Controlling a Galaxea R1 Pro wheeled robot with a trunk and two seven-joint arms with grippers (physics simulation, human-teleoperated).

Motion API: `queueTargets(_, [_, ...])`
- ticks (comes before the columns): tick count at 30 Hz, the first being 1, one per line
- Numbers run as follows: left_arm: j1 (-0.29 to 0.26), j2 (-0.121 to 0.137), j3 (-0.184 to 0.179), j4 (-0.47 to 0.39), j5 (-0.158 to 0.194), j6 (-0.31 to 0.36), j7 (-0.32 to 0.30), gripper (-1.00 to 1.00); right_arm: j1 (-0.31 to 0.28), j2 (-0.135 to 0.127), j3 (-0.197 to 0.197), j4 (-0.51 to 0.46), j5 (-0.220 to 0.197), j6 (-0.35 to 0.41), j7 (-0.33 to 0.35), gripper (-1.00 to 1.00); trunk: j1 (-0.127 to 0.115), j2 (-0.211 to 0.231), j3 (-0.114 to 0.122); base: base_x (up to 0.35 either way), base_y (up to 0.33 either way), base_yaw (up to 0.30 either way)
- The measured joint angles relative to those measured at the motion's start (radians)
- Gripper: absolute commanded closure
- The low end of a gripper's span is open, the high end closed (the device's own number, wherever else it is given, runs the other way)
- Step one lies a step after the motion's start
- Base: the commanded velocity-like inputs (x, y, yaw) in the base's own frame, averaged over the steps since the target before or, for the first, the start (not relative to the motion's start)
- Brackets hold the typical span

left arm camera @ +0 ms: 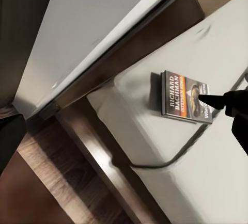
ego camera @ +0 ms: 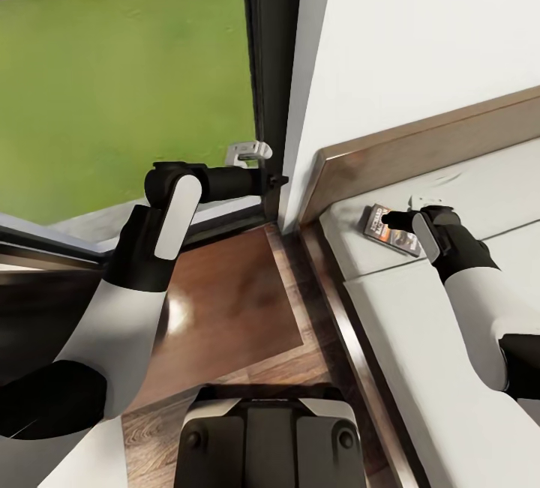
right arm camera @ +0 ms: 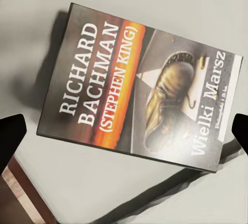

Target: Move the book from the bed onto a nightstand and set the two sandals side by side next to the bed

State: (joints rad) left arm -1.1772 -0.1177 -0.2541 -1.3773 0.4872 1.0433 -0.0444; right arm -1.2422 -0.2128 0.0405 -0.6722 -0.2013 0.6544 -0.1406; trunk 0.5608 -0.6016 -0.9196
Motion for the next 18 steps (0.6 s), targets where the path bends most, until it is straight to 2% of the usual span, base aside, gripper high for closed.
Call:
queueTargets(11, [0.000, 0.001, 0.000, 0.002, 0.001, 0.000, 0.000, -1.00, 0.000, -0.002, -0.004, 0.000, 0.000, -0.006, 0.000, -1.00, 0.042, -0.077, -0.035, 0.000, 0.000, 0.000])
queueTargets(18, [0.000, 0.000, 0.000, 0.003, 0.001, 0.000, 0.000, -1.00, 0.000, -0.009, -0.008, 0.000, 0.000, -0.068, 0.002, -1.00, 0.069, -0.126, -0.057, 0.000, 0.000, 0.000])
